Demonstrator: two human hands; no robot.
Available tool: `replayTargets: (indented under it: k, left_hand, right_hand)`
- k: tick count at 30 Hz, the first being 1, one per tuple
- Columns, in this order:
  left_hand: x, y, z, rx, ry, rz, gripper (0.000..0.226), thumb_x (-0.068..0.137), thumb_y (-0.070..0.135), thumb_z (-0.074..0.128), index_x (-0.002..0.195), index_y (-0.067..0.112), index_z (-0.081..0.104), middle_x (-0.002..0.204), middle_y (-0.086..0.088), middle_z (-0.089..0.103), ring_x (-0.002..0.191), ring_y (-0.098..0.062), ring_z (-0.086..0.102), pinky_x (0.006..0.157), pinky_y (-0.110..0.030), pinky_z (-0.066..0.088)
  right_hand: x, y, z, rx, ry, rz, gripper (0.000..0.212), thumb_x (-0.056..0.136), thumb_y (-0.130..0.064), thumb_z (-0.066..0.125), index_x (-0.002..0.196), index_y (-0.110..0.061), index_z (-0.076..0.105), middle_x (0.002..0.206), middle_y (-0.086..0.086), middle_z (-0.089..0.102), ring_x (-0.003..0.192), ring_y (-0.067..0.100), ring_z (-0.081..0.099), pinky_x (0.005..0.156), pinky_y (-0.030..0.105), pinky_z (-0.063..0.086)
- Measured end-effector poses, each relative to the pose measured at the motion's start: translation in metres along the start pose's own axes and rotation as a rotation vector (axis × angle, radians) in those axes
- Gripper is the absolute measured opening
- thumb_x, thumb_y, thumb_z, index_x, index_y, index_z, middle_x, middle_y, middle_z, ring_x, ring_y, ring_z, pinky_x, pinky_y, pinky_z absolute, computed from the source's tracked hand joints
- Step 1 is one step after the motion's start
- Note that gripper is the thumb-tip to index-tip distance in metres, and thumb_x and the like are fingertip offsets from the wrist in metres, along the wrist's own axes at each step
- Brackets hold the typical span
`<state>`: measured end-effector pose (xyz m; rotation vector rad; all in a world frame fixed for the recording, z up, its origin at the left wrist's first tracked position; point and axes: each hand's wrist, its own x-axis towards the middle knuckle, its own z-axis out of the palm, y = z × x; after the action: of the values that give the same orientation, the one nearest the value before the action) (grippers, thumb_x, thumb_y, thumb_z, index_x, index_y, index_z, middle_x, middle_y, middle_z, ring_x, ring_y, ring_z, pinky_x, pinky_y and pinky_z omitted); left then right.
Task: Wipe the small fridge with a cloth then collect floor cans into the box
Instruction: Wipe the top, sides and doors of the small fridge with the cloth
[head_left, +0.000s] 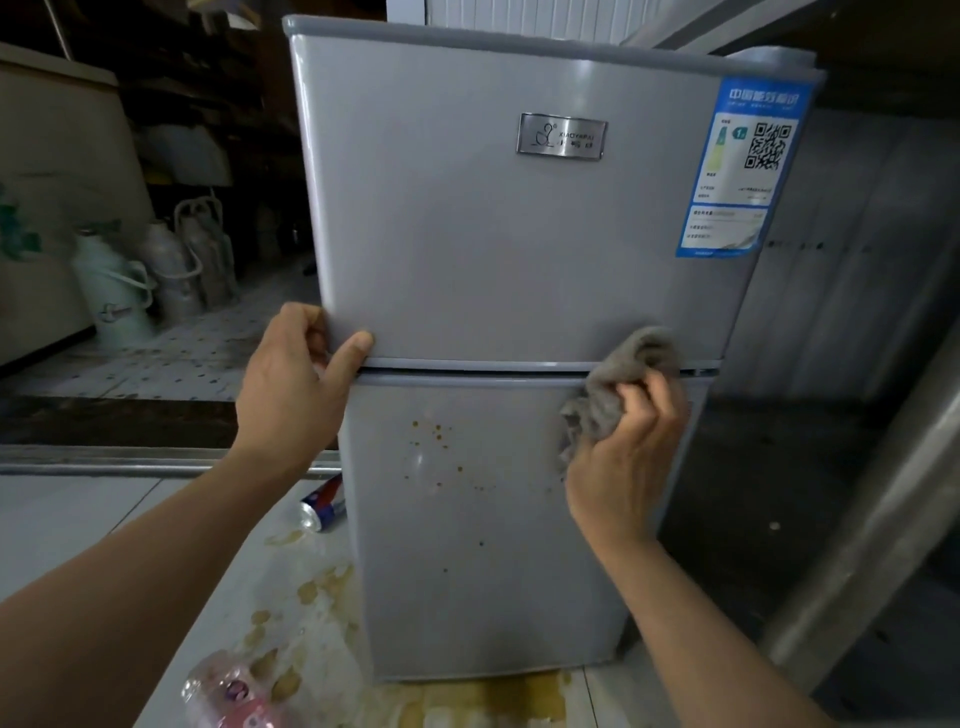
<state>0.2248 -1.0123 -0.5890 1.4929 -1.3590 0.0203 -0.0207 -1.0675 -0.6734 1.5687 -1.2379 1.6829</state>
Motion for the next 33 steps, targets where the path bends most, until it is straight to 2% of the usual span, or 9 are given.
replayTargets:
  k: [3, 5, 12, 16, 19, 24, 28, 30, 33]
  left_hand:
    - [0.0, -0.001, 0.001, -0.004, 0.015, 0.002, 0.024, 0.088, 0.037, 0.057, 0.097, 0.02, 0.045, 0.091, -0.002, 0.054, 0.077, -0.011, 0.049, 0.057, -0.016, 0.031]
    - [0.0, -0.001, 0.003, -0.002, 0.025, -0.001, 0.024, 0.088, 0.037, 0.057, 0.098, 0.018, 0.045, 0.091, -0.002, 0.053, 0.077, -0.011, 0.048, 0.057, -0.015, 0.03]
    - [0.001, -0.004, 0.002, 0.009, 0.022, 0.016, 0.025, 0.088, 0.04, 0.056, 0.096, 0.019, 0.044, 0.091, -0.003, 0.054, 0.08, -0.016, 0.051, 0.062, -0.025, 0.035]
    - [0.001, -0.005, 0.0, 0.018, 0.02, 0.007, 0.026, 0.088, 0.042, 0.056, 0.096, 0.019, 0.046, 0.091, -0.003, 0.057, 0.082, -0.019, 0.054, 0.066, -0.034, 0.04]
    - [0.001, -0.004, 0.003, 0.018, 0.035, 0.008, 0.026, 0.088, 0.04, 0.057, 0.096, 0.018, 0.046, 0.091, -0.004, 0.057, 0.081, -0.017, 0.053, 0.06, -0.023, 0.037]
    - [0.002, -0.003, 0.001, -0.008, 0.011, -0.014, 0.026, 0.087, 0.04, 0.059, 0.094, 0.018, 0.047, 0.085, 0.0, 0.056, 0.07, -0.011, 0.05, 0.055, -0.019, 0.034]
    - [0.009, -0.003, -0.014, -0.063, -0.068, -0.058, 0.017, 0.088, 0.037, 0.06, 0.093, 0.021, 0.053, 0.078, 0.01, 0.058, 0.07, -0.001, 0.053, 0.058, -0.012, 0.04]
    - [0.011, -0.01, -0.025, -0.17, -0.158, -0.087, 0.007, 0.092, 0.029, 0.054, 0.094, 0.024, 0.059, 0.086, 0.008, 0.064, 0.079, -0.005, 0.06, 0.067, -0.014, 0.045]
    - [0.003, -0.023, -0.037, -0.291, -0.31, -0.112, 0.021, 0.096, 0.02, 0.047, 0.105, 0.031, 0.062, 0.1, 0.011, 0.067, 0.087, 0.002, 0.064, 0.071, -0.019, 0.046]
  right_hand:
    - [0.013, 0.016, -0.006, -0.03, 0.077, 0.367, 0.03, 0.089, -0.008, 0.055, 0.117, -0.002, 0.043, 0.132, 0.025, 0.04, 0.117, 0.041, 0.045, 0.099, 0.051, 0.04]
    - [0.017, 0.009, -0.005, -0.022, 0.12, 0.443, 0.027, 0.089, -0.007, 0.052, 0.113, 0.006, 0.048, 0.129, 0.029, 0.042, 0.115, 0.044, 0.045, 0.098, 0.052, 0.038]
    - [-0.002, -0.026, -0.001, -0.037, -0.01, 0.01, 0.019, 0.093, -0.012, 0.046, 0.111, -0.006, 0.048, 0.124, 0.012, 0.038, 0.115, 0.039, 0.039, 0.102, 0.036, 0.031]
    - [0.004, 0.009, -0.014, -0.115, 0.016, 0.115, 0.022, 0.093, -0.012, 0.051, 0.109, 0.002, 0.054, 0.124, 0.021, 0.045, 0.112, 0.04, 0.042, 0.099, 0.049, 0.037]
    - [0.003, -0.003, -0.006, -0.099, 0.049, 0.216, 0.022, 0.089, -0.004, 0.055, 0.11, 0.006, 0.052, 0.125, 0.028, 0.043, 0.113, 0.046, 0.041, 0.101, 0.051, 0.034]
    - [-0.018, -0.089, 0.019, 0.029, -0.099, -0.067, 0.033, 0.085, -0.008, 0.053, 0.116, -0.008, 0.041, 0.127, 0.011, 0.033, 0.121, 0.043, 0.034, 0.108, 0.047, 0.03]
    - [-0.024, -0.154, 0.041, 0.073, -0.188, -0.227, 0.029, 0.092, -0.009, 0.041, 0.121, -0.014, 0.041, 0.126, 0.006, 0.034, 0.126, 0.034, 0.033, 0.112, 0.042, 0.031]
    - [-0.022, -0.141, 0.038, 0.043, -0.266, -0.302, 0.04, 0.086, -0.01, 0.052, 0.124, -0.016, 0.039, 0.13, 0.004, 0.032, 0.128, 0.031, 0.031, 0.112, 0.045, 0.029]
    - [-0.015, -0.097, 0.022, -0.046, -0.279, -0.367, 0.052, 0.078, -0.014, 0.061, 0.126, -0.016, 0.04, 0.134, 0.004, 0.033, 0.128, 0.032, 0.032, 0.112, 0.051, 0.023]
